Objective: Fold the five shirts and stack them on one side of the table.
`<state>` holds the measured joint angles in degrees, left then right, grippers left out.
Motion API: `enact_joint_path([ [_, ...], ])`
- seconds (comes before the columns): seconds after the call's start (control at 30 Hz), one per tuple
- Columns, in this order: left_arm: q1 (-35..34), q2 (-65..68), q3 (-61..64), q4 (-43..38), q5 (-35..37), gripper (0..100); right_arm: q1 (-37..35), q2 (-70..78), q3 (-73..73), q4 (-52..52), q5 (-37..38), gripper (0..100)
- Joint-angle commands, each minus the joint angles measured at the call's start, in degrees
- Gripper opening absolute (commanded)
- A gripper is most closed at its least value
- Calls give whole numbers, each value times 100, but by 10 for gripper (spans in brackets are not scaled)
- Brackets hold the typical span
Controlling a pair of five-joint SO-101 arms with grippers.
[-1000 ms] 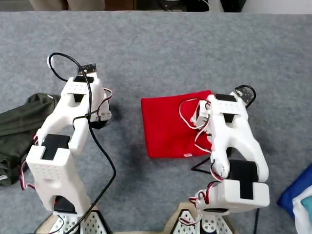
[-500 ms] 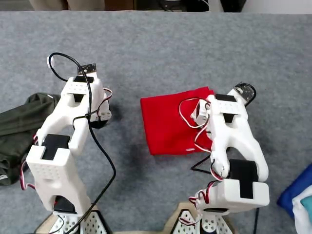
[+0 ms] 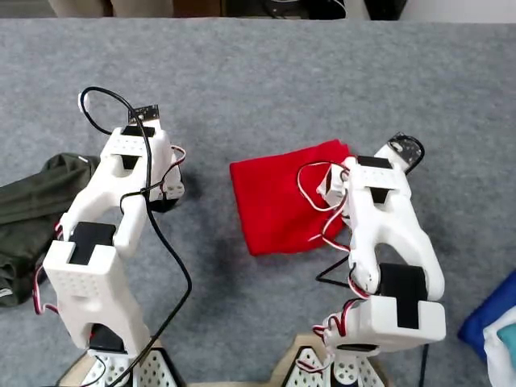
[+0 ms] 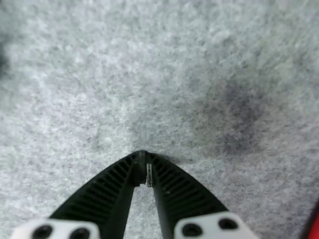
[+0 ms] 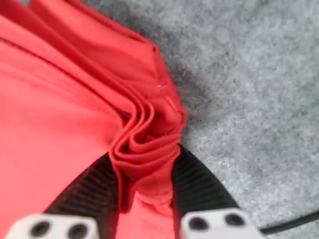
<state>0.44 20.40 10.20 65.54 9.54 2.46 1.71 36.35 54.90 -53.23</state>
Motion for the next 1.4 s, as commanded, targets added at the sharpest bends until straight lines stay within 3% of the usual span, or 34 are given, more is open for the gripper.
enact_joint_path([
  [0.0, -273, -101, -53, -316, 26, 20, -57, -57, -189, -97, 62, 2],
  [0.27, -273, -101, -53, -316, 26, 20, 435, -382, -664, 440, 141, 5],
  [0.47, -273, -101, -53, -316, 26, 20, 1543, -1253, -1235, 941, 1407, 5],
  [1.03, -246, -101, -62, -316, 26, 20, 5974, -2607, -1323, 967, 3886, 5],
  [1.2, -246, -101, -62, -316, 26, 20, 7160, -2607, -1323, 229, 4246, 5],
  [1.37, -246, -92, -62, -316, 26, 20, 7793, -2615, -1323, 35, 4334, 5],
])
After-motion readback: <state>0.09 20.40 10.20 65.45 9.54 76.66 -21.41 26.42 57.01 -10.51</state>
